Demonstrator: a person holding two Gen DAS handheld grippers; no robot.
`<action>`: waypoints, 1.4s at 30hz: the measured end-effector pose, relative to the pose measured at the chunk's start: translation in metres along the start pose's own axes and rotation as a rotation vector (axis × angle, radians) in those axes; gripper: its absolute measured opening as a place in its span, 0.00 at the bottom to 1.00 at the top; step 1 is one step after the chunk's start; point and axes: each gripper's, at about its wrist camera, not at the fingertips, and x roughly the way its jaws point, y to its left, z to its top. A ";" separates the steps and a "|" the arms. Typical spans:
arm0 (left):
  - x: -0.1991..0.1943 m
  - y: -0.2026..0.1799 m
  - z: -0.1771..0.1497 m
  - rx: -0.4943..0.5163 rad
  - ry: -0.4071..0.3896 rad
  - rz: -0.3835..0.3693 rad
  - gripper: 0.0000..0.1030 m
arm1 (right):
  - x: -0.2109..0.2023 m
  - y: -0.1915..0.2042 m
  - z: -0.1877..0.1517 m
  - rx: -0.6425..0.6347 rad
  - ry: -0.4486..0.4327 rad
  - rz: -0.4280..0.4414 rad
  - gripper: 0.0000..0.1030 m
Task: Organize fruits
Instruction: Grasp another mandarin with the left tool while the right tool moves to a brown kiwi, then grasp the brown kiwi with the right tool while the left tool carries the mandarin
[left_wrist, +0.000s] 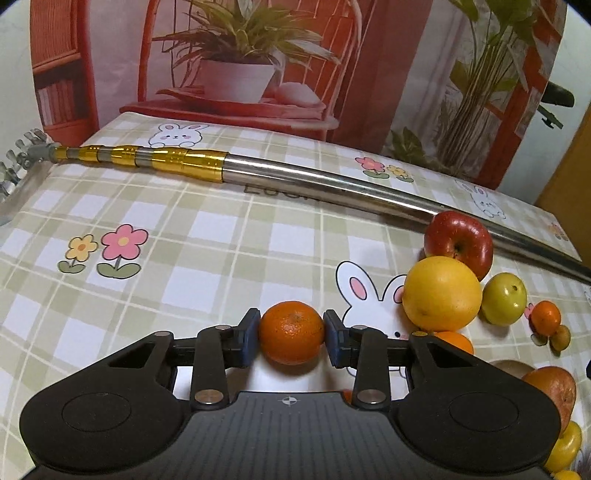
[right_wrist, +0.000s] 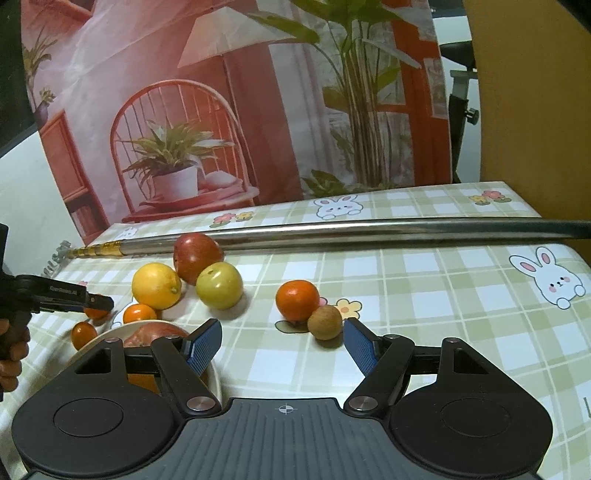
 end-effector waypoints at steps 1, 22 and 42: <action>-0.002 -0.001 -0.001 0.005 -0.004 0.003 0.38 | 0.001 -0.001 -0.001 -0.002 -0.003 0.000 0.68; -0.087 -0.041 -0.035 0.107 -0.147 -0.128 0.38 | 0.048 -0.009 0.003 -0.117 -0.016 -0.038 0.41; -0.078 -0.066 -0.053 0.205 -0.100 -0.174 0.38 | 0.052 -0.021 -0.004 -0.066 0.013 -0.059 0.24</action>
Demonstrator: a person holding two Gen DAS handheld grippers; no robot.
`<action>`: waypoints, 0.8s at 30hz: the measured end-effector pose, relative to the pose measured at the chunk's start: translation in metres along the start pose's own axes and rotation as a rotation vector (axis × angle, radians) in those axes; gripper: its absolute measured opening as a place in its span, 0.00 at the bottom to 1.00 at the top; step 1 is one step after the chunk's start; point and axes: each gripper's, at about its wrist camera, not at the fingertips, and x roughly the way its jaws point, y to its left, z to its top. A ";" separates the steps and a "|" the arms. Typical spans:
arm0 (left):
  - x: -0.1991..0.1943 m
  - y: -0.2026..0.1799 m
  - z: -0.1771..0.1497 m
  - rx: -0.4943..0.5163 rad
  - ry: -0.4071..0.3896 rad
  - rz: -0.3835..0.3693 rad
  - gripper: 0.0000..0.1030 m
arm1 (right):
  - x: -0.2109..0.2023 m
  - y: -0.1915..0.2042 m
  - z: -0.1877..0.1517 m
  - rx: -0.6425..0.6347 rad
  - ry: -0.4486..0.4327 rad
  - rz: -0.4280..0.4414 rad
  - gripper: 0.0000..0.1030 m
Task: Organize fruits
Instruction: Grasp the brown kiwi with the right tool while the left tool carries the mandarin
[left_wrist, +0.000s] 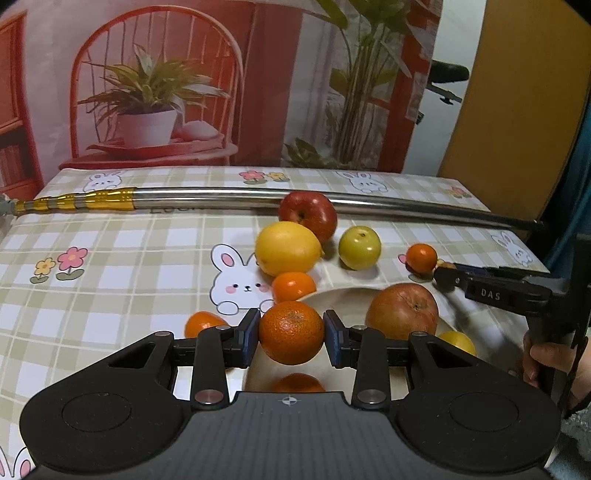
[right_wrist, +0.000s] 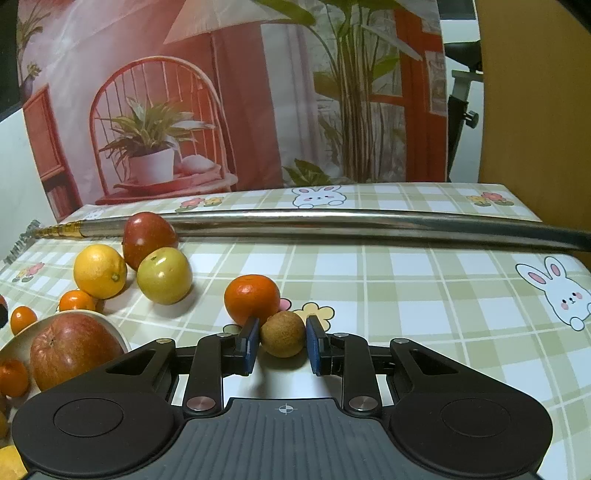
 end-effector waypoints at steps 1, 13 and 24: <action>0.001 -0.001 0.000 0.004 0.004 -0.003 0.38 | -0.001 0.001 -0.001 -0.003 -0.002 0.001 0.24; 0.018 -0.011 -0.006 0.055 0.048 -0.006 0.38 | -0.003 -0.001 -0.001 0.008 -0.008 0.000 0.24; 0.028 -0.013 -0.012 0.076 0.073 0.017 0.38 | -0.003 -0.001 -0.001 0.008 -0.007 0.001 0.24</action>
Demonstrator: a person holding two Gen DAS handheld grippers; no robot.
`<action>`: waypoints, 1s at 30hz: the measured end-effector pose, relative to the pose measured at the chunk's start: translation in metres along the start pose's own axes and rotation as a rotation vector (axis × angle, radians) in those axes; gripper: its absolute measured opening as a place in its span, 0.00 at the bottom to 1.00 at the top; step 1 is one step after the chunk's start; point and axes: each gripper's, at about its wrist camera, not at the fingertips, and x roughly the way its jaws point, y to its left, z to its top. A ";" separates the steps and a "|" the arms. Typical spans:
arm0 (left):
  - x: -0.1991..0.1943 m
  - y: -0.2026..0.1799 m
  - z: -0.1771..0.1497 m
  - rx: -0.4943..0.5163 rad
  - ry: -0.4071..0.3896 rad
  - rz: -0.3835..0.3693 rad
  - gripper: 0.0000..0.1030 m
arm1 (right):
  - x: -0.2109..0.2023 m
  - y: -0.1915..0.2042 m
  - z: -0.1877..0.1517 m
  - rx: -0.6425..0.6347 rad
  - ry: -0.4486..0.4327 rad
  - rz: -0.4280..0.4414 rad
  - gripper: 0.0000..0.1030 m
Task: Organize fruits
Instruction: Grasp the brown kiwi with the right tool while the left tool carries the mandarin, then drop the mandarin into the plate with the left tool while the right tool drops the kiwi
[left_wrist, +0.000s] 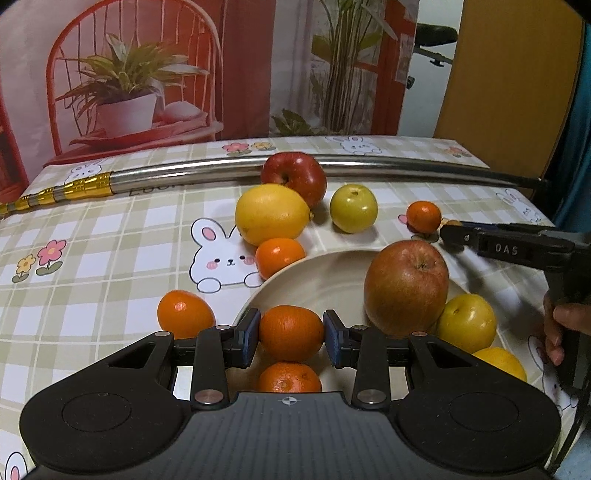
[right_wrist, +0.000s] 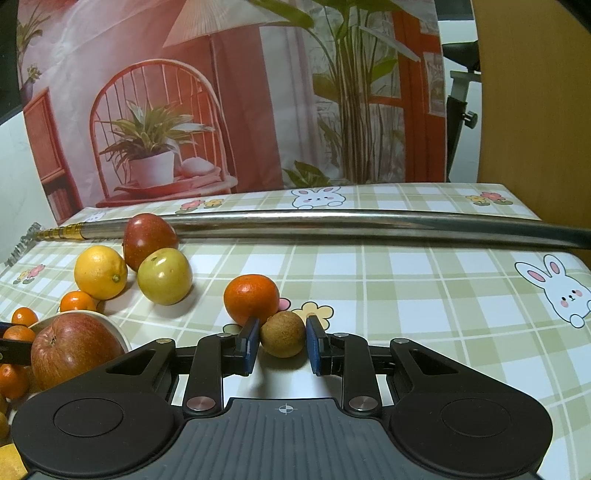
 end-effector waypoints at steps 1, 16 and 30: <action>0.000 0.001 -0.001 -0.002 0.002 0.000 0.38 | 0.000 0.000 0.000 0.000 0.000 0.000 0.24; -0.015 -0.003 -0.007 -0.012 -0.042 0.018 0.50 | 0.000 0.000 0.000 0.000 0.000 0.001 0.24; -0.047 0.022 -0.004 -0.137 -0.090 0.036 0.75 | -0.002 0.002 -0.001 0.003 -0.004 -0.002 0.24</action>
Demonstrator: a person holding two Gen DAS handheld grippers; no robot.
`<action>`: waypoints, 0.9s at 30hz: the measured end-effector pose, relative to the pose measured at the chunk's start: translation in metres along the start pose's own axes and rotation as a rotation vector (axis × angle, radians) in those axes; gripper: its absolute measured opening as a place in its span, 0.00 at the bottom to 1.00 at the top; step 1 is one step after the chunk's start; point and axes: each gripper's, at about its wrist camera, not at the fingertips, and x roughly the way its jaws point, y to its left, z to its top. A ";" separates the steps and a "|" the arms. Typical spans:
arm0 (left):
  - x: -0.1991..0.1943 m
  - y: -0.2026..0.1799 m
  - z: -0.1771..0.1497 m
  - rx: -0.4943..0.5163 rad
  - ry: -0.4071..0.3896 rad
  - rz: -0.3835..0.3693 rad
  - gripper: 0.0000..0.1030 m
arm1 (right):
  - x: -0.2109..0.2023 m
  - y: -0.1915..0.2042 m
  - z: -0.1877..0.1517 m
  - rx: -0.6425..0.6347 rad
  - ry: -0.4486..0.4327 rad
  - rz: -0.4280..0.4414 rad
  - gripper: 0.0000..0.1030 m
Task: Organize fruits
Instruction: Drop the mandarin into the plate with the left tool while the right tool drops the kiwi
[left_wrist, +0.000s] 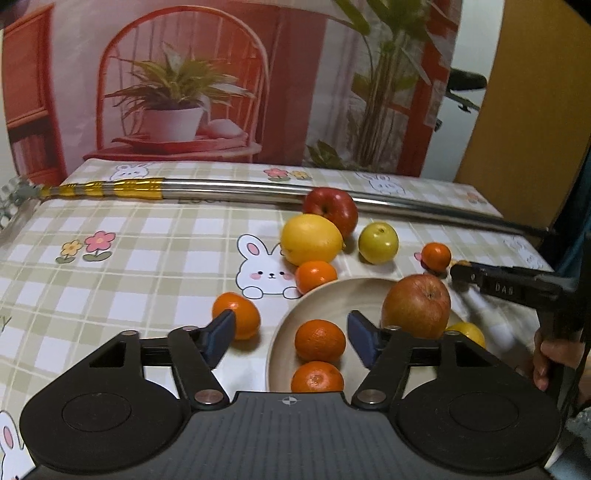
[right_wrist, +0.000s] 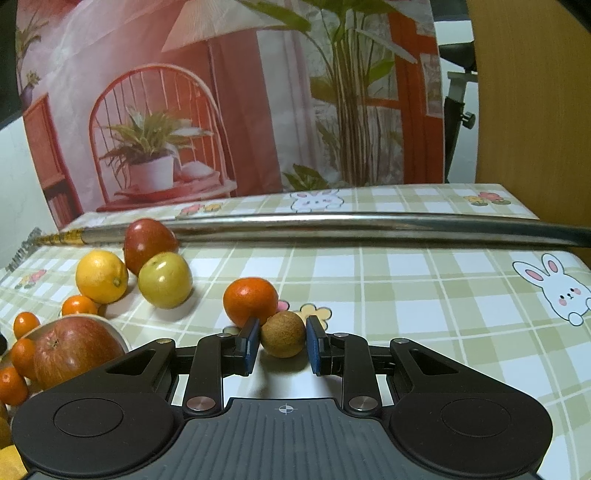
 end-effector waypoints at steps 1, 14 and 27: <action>-0.003 0.001 0.000 -0.007 -0.001 0.001 0.77 | -0.001 0.002 0.001 -0.011 0.002 0.001 0.24; -0.023 0.006 -0.006 -0.045 -0.038 0.037 0.86 | -0.064 0.036 0.007 -0.032 -0.063 0.083 0.24; -0.037 0.017 -0.017 -0.097 -0.075 0.072 0.88 | -0.067 0.063 0.000 -0.041 -0.030 0.150 0.24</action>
